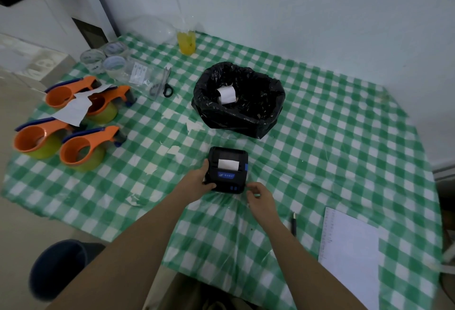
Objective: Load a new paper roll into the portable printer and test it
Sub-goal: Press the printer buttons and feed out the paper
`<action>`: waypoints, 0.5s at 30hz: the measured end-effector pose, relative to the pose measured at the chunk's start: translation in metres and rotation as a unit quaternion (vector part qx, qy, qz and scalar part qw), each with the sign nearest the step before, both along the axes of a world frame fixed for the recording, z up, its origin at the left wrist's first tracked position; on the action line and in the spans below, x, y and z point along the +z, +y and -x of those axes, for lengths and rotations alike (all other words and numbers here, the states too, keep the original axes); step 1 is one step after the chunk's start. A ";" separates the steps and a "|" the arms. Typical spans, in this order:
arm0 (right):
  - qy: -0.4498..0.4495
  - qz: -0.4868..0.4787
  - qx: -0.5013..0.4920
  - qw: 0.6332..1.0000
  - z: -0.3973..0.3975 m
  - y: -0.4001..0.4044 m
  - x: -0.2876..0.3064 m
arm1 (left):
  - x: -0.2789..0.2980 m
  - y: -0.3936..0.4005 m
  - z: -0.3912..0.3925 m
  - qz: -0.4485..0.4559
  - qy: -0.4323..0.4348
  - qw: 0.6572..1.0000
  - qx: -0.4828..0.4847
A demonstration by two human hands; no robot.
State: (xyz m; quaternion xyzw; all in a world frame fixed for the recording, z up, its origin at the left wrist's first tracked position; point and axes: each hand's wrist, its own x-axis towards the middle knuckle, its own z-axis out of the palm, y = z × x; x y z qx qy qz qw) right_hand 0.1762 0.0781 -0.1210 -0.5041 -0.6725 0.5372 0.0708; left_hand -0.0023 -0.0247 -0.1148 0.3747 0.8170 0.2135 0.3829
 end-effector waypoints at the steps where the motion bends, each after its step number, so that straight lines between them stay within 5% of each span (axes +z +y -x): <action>1: -0.001 0.000 0.000 1.000 0.000 0.000 -0.001 | 0.000 0.000 0.000 -0.001 0.000 1.000 0.001; 15: 0.001 0.008 -0.001 1.000 0.001 -0.001 0.000 | 0.004 -0.001 -0.001 -0.003 0.008 1.000 -0.005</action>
